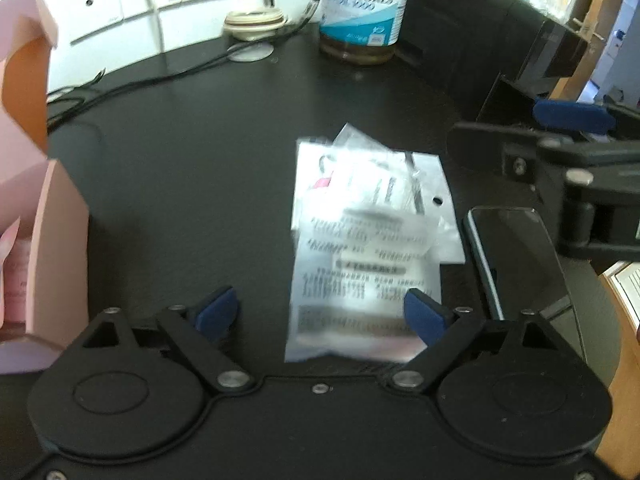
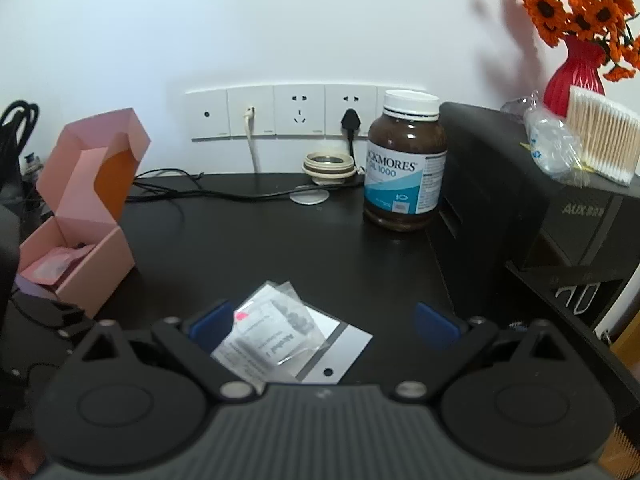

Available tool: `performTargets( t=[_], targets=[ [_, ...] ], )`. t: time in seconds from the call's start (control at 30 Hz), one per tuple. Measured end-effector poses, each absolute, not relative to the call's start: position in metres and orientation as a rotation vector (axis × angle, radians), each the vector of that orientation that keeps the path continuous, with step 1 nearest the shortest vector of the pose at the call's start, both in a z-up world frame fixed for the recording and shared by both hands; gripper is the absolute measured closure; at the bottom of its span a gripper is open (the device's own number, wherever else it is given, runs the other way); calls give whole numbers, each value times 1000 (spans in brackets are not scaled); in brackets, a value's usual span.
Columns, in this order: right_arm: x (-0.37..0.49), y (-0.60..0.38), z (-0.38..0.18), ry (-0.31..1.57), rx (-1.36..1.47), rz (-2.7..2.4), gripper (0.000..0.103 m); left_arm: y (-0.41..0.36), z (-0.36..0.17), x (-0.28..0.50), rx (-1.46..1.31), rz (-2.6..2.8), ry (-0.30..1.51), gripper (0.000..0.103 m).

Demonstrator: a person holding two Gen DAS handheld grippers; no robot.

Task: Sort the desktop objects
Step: 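Move the right gripper over the white paper packets on the desk, then grasp a white paper packet with the right gripper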

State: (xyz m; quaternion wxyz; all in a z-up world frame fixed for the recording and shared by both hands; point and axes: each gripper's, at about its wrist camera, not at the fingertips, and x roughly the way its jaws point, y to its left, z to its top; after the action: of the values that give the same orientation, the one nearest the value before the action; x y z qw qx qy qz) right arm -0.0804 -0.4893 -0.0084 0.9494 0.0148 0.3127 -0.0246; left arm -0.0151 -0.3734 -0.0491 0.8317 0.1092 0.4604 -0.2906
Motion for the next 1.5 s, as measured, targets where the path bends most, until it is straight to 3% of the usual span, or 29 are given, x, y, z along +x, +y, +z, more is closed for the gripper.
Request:
performTargets(
  t=[0.03, 0.1, 0.13, 0.2, 0.27, 0.87, 0.93, 1.03, 1.5],
  targets=[
    [-81, -491, -9, 639, 34, -51, 6, -375, -49, -14, 230, -626, 969, 32],
    [-82, -495, -12, 645, 46, -56, 6, -377, -46, -11, 228, -652, 970, 71],
    [-82, -497, -13, 648, 51, -59, 6, -378, -45, -8, 213, -665, 987, 75],
    [-84, -500, -15, 654, 66, -63, 6, -374, -44, -1, 170, -683, 1026, 95],
    [-86, -503, -16, 656, 82, -67, 6, -369, -43, 3, 144, -693, 1029, 99],
    [-74, -470, -18, 682, 77, 18, 6, -297, 12, 1, 122, -665, 883, 101],
    [-66, -462, -18, 694, 89, 57, 13, -293, 9, -1, 155, -646, 883, 101],
    [-51, -451, -21, 729, 120, 107, 16, -282, 7, 2, 117, -611, 896, 101],
    [-92, -349, -36, 669, -476, 436, 15, -265, 12, 30, -34, -530, 957, 101]
  ],
)
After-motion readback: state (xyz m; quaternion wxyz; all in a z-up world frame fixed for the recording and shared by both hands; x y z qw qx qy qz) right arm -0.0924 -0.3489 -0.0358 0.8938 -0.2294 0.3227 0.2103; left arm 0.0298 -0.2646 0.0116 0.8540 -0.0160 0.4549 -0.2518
